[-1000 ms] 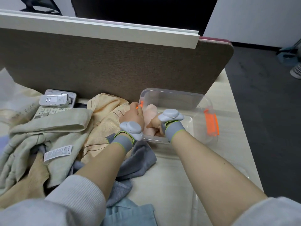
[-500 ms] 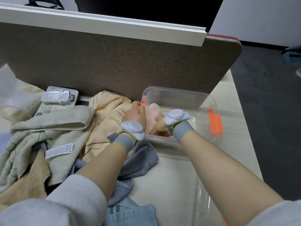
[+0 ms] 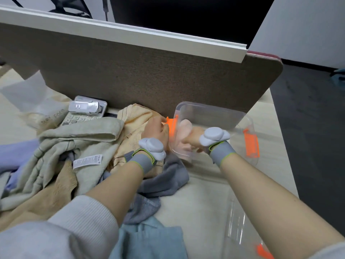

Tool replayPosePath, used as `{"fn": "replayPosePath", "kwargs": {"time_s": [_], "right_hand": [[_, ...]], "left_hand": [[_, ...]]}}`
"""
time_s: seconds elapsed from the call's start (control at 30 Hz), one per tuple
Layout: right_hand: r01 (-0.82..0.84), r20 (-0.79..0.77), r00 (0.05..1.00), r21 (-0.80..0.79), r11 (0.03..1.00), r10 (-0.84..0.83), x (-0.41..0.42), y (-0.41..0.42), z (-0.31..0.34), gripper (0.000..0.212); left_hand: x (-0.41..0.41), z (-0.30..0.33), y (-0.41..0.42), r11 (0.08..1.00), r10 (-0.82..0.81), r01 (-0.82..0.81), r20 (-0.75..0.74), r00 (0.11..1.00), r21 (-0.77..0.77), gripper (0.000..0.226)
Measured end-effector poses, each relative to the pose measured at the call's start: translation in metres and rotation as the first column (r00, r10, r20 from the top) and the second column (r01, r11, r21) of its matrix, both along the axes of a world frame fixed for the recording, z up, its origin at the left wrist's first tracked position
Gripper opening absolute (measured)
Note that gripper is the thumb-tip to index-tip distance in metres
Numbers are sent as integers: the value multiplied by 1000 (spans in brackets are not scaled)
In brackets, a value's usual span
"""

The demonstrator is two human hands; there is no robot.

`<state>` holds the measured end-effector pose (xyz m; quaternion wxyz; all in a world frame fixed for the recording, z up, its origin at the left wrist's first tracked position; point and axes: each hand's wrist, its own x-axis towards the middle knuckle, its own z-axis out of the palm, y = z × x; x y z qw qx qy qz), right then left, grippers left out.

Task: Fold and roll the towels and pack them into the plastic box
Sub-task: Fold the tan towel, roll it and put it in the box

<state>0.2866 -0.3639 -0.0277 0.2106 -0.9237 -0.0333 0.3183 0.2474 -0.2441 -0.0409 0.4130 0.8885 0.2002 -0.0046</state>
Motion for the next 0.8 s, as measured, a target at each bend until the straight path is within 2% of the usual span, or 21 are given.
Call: {"fn": "replayPosePath", "kwargs": {"time_s": [0.03,0.1,0.23,0.4,0.63,0.7,0.8], "right_hand": [[51,63,997,24,998,-52,-7,1,6,4],[171,186,964,117,978,-191,-23,6,17,12],[130,337,920,214,968,-198,-63,40,33,22],[10,217,973,296,955,-78,-124,94,23,21],[-161,83,986,235,959,145,-209,160,-14,25],[-191,60,982,224,956,182,-222,169,-18,29],[-244,43,970,193,951,240,-233,181,-26,20]], "left_hand": [[-10,4,7,1000,5,-5,-27,1000,8,24],[-34,10,21,999,5,-1,-87,996,50,22],[-80,20,48,994,44,-32,-119,992,102,13],[-148,18,97,978,151,-123,-163,975,169,7],[-252,-10,169,947,297,-261,-206,932,187,4],[-269,-20,182,944,302,-252,-250,920,212,5],[-285,-26,198,942,295,-220,-307,905,255,13]]}}
